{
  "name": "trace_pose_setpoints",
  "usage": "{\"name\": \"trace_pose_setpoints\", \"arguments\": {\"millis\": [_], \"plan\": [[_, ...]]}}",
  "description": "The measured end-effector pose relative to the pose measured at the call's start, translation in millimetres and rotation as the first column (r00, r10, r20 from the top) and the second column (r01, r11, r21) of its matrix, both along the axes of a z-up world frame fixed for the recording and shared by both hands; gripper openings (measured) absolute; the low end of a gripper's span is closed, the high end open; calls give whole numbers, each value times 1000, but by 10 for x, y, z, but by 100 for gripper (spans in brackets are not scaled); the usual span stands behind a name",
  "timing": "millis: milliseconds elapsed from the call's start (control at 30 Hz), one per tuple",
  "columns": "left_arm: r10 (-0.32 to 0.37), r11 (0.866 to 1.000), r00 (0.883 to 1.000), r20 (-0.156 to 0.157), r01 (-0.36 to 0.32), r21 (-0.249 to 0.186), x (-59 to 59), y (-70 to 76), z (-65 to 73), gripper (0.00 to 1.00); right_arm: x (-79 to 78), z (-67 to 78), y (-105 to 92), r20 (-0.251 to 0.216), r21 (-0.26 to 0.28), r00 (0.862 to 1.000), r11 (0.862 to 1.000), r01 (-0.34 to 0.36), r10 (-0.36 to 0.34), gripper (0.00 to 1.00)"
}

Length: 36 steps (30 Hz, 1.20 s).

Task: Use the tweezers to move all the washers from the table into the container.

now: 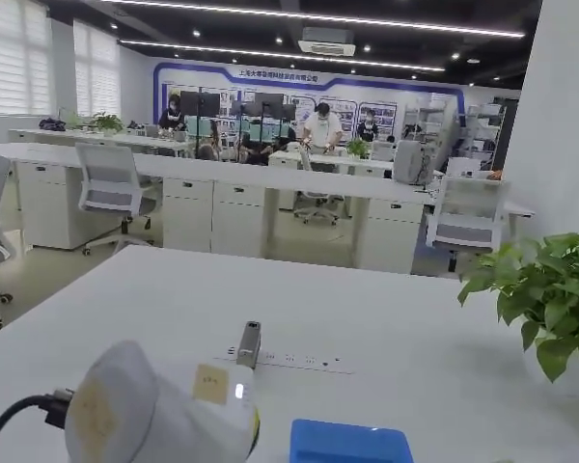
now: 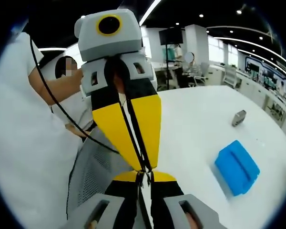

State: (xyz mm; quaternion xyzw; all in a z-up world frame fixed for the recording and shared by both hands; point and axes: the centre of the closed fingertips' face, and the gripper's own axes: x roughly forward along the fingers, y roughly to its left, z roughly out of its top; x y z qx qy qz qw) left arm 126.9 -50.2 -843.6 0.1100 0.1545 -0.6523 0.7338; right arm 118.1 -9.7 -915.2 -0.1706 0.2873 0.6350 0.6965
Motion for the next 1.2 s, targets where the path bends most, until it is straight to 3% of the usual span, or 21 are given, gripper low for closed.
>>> {"name": "trace_pose_setpoints", "arguments": {"millis": [200, 267, 433, 567, 700, 767, 833, 933, 1133, 1200], "plan": [[-34, 999, 998, 55, 32, 36, 113, -5, 18, 0, 159, 5, -10, 8, 34, 1000, 999, 4, -4, 5], [-38, 999, 997, 60, 37, 33, 150, -7, 38, 0, 230, -4, -21, 24, 36, 1000, 999, -2, 2, 6], [-56, 996, 995, 85, 51, 67, 245, -7, 38, 0, 369, 24, -34, -32, 103, 999, 994, 33, -30, 8], [-57, 998, 996, 76, 56, 16, 301, -22, 174, 0, 430, -74, -93, -16, 60, 999, 997, 38, -37, 14], [-61, 998, 995, 80, 61, 13, 338, -18, 226, 0, 476, -104, -116, -29, 75, 998, 996, 56, -54, 13], [-62, 998, 995, 78, 62, 5, 352, -13, 242, 0, 492, -65, -94, -44, 117, 997, 991, 69, -64, 12], [-53, 999, 995, 83, 53, 2, 377, -7, 242, 0, 508, -69, -100, -45, 124, 997, 990, 72, -66, 9], [-26, 1000, 996, 84, 25, 8, 443, 32, 191, 0, 540, -109, -118, -22, 105, 998, 992, 69, -67, 7], [-10, 1000, 997, 80, 10, 12, 464, 68, 85, 0, 607, -199, -186, 2, 54, 998, 997, 57, -58, 5], [4, 999, 995, 97, -8, 42, 493, 96, 7, 0, 637, -266, -229, 25, 12, 999, 999, 46, -46, 4]]}}
